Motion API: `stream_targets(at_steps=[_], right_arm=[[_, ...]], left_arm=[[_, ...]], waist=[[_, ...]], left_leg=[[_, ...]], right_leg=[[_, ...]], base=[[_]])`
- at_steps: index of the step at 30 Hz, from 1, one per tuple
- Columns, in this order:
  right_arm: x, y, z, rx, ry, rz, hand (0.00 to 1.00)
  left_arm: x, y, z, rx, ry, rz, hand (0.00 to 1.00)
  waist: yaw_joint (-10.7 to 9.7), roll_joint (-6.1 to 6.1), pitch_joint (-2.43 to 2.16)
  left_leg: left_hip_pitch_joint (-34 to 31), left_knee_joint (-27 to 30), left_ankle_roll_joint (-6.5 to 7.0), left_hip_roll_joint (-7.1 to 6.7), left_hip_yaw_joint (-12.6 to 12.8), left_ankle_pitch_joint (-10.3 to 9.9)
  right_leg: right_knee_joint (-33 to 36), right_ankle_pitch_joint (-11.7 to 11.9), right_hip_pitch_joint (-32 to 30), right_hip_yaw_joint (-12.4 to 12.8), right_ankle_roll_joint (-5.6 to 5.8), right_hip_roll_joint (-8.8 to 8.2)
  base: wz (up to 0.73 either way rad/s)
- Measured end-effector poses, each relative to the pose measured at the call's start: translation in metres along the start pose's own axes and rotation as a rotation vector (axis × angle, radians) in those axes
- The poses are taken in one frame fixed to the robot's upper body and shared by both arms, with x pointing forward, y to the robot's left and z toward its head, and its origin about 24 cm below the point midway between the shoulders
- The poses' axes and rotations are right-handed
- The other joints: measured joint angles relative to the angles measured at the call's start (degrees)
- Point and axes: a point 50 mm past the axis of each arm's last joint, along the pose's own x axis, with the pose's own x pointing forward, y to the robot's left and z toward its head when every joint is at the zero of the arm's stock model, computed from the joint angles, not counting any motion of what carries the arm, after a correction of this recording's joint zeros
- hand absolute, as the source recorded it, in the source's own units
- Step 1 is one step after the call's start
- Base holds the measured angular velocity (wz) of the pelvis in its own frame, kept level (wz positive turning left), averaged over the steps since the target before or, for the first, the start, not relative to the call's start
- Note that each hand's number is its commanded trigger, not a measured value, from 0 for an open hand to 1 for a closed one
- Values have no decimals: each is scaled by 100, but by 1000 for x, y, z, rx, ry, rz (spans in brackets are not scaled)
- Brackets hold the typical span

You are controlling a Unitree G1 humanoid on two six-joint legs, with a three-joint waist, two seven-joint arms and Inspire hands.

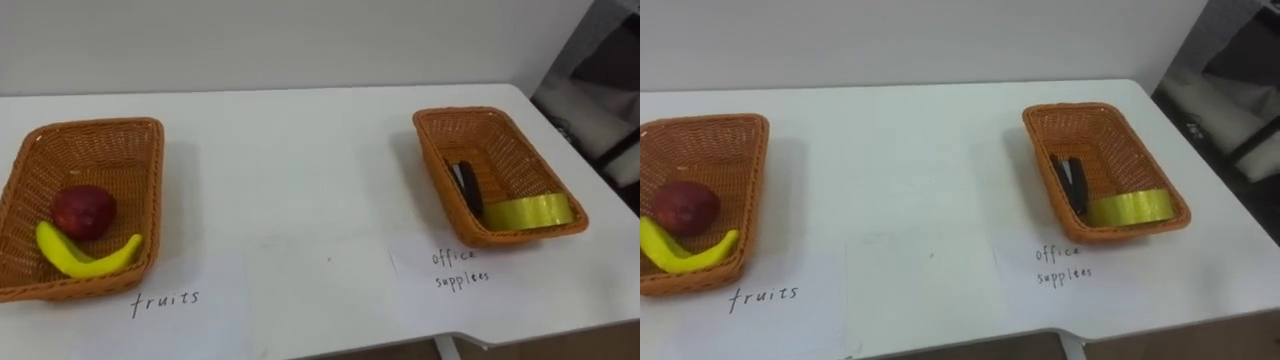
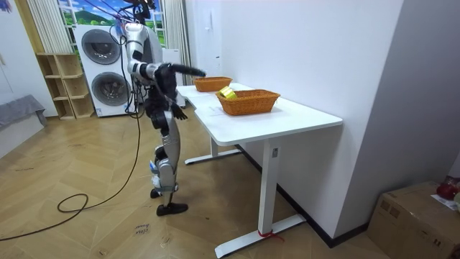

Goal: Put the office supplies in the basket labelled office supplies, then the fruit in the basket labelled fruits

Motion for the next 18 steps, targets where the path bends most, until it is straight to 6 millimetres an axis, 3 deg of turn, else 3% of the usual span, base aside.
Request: stream_targets(at_steps=[6,12,18], right_arm=[[-5,-26,-32,-43,110,-154,0],[-7,-66,-74,-50,303,-349,0],[-21,-103,-111,-101,461,-493,0]], left_arm=[[1,0,4,-7,-10,2,0],[0,-3,6,-29,-12,-11,0],[-1,-6,7,-35,-11,-19,0]], waist=[[-97,47,16],[-120,82,16],[-105,239,9]], left_leg=[[-5,13,-2,-6,7,-2],[-77,45,-9,-40,-23,-8],[-90,-1,-9,-52,-24,-8]], right_leg=[[4,-17,-3,9,-25,-6],[-7,-75,-44,20,-49,-16],[2,-103,-87,20,-49,-12]], base=[[0],[1],[0]])
